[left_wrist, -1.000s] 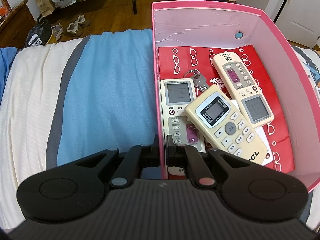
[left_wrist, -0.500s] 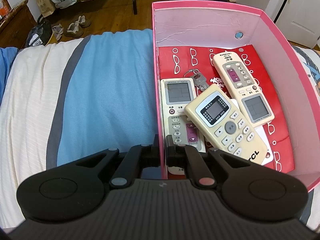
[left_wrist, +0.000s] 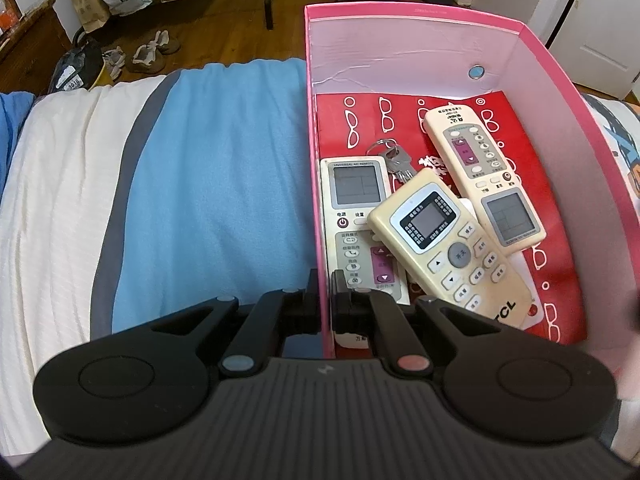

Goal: Organize rigid objects
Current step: 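Carry the white TCL remote into the pink box and release it, then return the right gripper to the bed and grasp the white cube charger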

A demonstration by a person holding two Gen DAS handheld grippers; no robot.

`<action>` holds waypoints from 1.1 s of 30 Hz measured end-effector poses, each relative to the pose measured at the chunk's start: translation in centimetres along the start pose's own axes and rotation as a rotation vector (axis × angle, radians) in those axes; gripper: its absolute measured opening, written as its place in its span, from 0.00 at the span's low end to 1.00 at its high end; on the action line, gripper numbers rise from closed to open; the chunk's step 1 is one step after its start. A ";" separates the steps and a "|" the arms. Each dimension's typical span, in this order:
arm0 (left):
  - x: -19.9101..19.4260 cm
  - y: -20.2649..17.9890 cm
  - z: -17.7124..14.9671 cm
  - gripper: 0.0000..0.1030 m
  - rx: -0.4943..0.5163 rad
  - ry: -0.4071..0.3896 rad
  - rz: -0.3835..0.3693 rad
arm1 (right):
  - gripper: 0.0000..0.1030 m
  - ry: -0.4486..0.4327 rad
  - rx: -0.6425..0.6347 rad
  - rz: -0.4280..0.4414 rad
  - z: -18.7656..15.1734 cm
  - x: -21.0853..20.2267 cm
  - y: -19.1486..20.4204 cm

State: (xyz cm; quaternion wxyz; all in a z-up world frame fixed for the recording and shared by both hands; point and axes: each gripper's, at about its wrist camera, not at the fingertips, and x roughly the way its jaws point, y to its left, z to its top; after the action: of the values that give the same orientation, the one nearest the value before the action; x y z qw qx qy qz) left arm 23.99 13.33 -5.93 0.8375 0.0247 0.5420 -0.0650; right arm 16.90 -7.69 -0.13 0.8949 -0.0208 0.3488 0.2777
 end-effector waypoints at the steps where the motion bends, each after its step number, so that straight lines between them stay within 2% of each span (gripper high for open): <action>1: 0.0 0.1 0.0 0.03 0.000 -0.001 -0.002 | 0.61 0.018 -0.020 -0.031 -0.2 0.7 0.4; 4: 0.0 0.1 0.0 0.03 0.001 -0.002 -0.004 | 0.61 0.058 -0.057 -0.098 -1.2 2.4 0.6; 8: 0.1 0.2 0.1 0.03 -0.002 -0.002 -0.012 | 0.61 0.136 -0.041 -0.195 -1.7 4.1 0.2; 13: 0.1 0.1 0.2 0.03 -0.001 -0.003 -0.011 | 0.60 0.111 -0.168 -0.307 -2.3 4.7 1.0; 15: 0.1 0.1 0.2 0.03 -0.005 -0.003 -0.012 | 0.63 0.080 -0.153 -0.281 -2.2 4.1 0.4; 19: 0.2 0.1 0.1 0.03 -0.001 -0.002 -0.008 | 0.64 0.023 -0.050 -0.238 -1.0 0.8 -1.1; 23: 0.0 0.2 0.0 0.03 0.001 -0.007 -0.010 | 0.65 0.052 0.034 -0.240 0.7 -3.4 -3.2; 27: -0.1 0.1 0.0 0.03 0.003 -0.009 -0.007 | 0.66 0.080 0.126 -0.221 1.2 -7.9 -7.0; 33: -0.1 0.0 0.1 0.03 0.001 -0.005 0.003 | 0.67 0.150 0.289 -0.316 -1.9 -11.9 -14.7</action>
State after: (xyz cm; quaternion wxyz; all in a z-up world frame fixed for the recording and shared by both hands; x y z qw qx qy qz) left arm 24.05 13.28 -5.83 0.8390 0.0257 0.5397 -0.0639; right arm 16.09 -26.34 3.73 0.8924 0.0327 0.4431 0.0790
